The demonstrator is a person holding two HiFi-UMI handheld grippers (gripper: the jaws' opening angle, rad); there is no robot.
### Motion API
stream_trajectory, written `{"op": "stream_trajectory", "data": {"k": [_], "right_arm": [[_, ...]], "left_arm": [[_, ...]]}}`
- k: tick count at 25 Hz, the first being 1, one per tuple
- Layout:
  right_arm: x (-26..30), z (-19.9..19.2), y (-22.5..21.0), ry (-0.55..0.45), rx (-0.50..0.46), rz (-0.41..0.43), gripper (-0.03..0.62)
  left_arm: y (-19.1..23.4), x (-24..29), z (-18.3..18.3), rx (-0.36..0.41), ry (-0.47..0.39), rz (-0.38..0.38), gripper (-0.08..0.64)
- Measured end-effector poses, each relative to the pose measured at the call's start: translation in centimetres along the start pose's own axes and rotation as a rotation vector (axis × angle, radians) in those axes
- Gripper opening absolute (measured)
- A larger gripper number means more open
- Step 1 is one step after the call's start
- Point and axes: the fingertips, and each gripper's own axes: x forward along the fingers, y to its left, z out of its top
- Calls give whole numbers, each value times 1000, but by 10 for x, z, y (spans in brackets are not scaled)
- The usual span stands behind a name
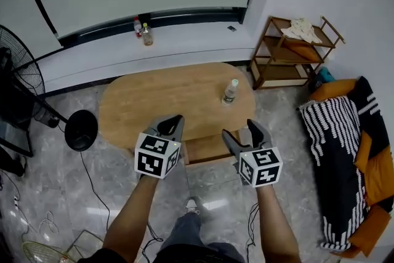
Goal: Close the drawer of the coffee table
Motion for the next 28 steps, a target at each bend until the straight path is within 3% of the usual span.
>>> {"op": "stream_trajectory", "data": {"k": [13,20,28], "right_arm": [[27,-68,-26,-49,-2,25,343],[23,-144,-33,-76,-6,48,343],[44,-245,-38,-114,-13,76,344]], "left_arm": [[-20,38,-66,34,-34,38,2],[-57,54,-143,52,-45,52,2],[-63,84,-246,56,-48,92,2]]}}
